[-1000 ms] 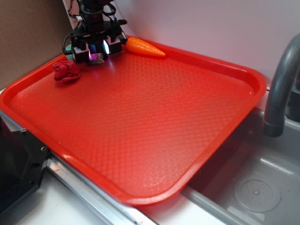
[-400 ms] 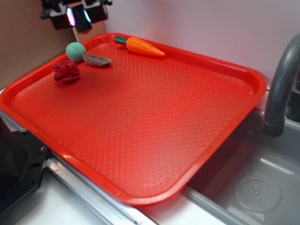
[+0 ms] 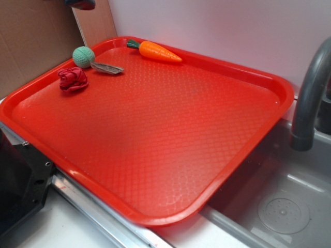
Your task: Grab the black box.
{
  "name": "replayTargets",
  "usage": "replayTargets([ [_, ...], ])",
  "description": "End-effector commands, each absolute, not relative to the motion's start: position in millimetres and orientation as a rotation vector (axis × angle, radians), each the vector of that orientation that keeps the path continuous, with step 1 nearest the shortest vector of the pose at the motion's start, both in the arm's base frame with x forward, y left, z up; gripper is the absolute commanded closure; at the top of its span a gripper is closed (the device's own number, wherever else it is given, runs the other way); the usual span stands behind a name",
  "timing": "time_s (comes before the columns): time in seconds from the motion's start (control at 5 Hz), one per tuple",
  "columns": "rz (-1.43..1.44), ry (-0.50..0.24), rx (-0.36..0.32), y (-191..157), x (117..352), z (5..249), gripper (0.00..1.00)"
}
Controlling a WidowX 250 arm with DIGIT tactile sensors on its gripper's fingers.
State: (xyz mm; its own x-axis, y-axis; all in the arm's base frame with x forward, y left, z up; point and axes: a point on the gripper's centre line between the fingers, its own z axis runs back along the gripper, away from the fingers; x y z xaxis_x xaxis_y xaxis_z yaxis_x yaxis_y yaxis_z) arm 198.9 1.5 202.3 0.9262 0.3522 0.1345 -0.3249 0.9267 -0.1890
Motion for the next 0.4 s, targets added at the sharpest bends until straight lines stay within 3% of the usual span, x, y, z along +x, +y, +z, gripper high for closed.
replayTargets([
  [0.0,0.240,-0.235,-0.144,18.0,196.2,221.1,1.00],
  [0.2,0.234,-0.242,-0.126,16.1,195.4,219.1,1.00],
])
